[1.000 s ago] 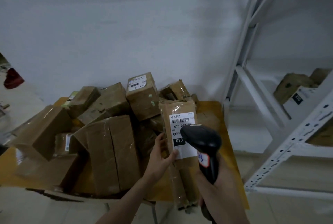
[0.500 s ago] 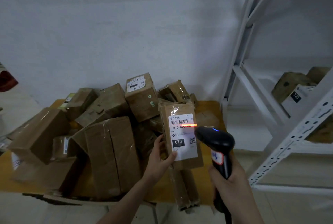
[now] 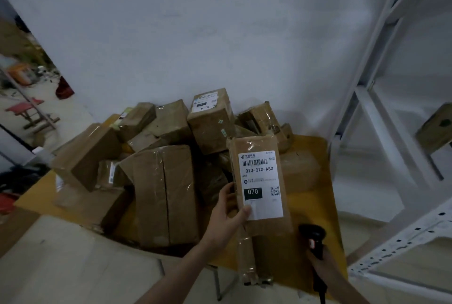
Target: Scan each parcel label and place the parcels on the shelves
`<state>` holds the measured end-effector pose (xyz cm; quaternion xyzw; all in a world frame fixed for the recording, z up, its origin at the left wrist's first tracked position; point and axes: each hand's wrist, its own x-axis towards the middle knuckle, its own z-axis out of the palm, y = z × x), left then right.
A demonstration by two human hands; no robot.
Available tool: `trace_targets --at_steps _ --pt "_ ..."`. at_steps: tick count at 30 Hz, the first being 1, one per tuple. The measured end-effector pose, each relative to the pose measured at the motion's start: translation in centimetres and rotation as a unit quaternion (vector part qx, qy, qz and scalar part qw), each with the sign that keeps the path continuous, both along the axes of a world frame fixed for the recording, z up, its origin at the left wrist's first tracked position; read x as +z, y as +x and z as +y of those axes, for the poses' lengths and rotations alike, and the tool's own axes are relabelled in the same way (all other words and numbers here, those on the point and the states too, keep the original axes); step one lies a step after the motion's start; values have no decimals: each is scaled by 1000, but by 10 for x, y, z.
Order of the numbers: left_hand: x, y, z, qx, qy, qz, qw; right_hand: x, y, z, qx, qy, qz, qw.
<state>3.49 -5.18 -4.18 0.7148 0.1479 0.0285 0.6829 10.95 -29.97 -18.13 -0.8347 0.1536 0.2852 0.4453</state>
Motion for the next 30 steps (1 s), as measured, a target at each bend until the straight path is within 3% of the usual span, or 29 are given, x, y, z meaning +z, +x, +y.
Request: trace_targets --at_steps 3,7,12,13,15,18,22,26,30 --pt "3 -1 -8 7 -16 7 1000 -32 18 -4 23 -20 20 999" --pt "5 -2 -17 22 -17 14 1000 -19 24 3 20 -15 11 1000" --pt "21 -5 -35 22 -37 9 999 15 23 -5 21 -140 -68 988" --pt "27 -7 -40 15 -45 5 999 44 16 -5 0 -111 -135 985" --pt "39 -13 -50 -6 -55 5 998 103 3 -8 -12 38 -219 975" --pt "53 -24 -65 -52 -70 5 996 173 -28 -24 23 239 -211 947" --pt "67 -40 -91 -121 -66 9 990 219 -92 -47 59 295 -244 922" --pt "71 -59 -135 -200 -54 8 978 234 -156 -72 -60 323 -310 892" --pt "74 -78 -187 -273 -77 7 959 237 -202 -112 -162 266 -324 893"
